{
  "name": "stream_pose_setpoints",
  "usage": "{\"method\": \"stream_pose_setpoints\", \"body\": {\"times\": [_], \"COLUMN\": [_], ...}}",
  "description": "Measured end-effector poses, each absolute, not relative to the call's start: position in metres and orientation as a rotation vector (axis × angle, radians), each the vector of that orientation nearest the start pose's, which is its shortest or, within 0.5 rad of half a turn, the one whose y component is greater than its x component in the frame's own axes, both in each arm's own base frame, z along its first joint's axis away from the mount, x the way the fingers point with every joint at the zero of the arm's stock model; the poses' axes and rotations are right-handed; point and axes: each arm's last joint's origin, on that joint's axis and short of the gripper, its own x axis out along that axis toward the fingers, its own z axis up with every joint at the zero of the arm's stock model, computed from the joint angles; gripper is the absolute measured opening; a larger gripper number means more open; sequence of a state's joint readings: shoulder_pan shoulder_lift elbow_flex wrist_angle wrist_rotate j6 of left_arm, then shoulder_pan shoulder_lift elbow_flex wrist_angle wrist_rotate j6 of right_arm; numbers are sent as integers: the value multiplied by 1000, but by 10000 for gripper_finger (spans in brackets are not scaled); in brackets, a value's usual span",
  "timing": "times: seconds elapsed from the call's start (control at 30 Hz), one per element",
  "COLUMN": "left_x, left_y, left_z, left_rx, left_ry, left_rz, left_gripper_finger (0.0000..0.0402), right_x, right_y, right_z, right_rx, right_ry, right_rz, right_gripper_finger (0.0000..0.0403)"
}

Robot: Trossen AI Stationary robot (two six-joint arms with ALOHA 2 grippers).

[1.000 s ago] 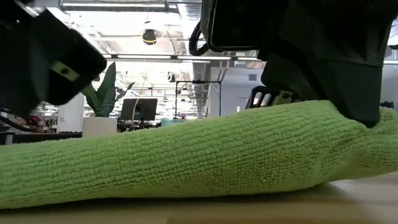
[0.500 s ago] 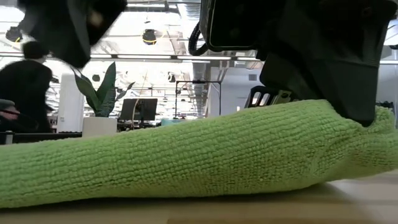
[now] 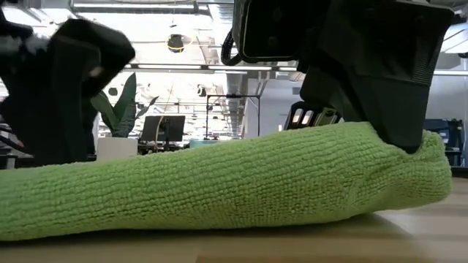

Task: Roll microfiber towels into tight, uniform cylinder then place into a basket
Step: Roll the green microfiber cloth

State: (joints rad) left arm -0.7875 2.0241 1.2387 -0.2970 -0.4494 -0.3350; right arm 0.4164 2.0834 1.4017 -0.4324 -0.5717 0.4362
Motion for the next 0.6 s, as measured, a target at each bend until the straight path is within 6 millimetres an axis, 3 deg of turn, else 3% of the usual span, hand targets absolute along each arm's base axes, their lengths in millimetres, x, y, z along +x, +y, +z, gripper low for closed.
{"method": "stream_pose_setpoints", "body": {"times": [0.23, 0.5, 0.6], "left_x": [294, 297, 297], "left_y": [-260, -263, -263], "left_z": [124, 129, 133], "left_rx": [86, -129, -280], "left_ry": [1022, 1080, 1121], "left_rz": [-76, -157, -138], "left_gripper_finger": [189, 19, 16], "right_x": [375, 369, 368], "right_y": [185, 197, 201], "right_z": [143, 145, 146], "right_rx": [448, 465, 487], "right_ry": [1340, 1352, 1364], "right_rz": [626, 718, 767], "right_gripper_finger": [18, 16, 16]}}
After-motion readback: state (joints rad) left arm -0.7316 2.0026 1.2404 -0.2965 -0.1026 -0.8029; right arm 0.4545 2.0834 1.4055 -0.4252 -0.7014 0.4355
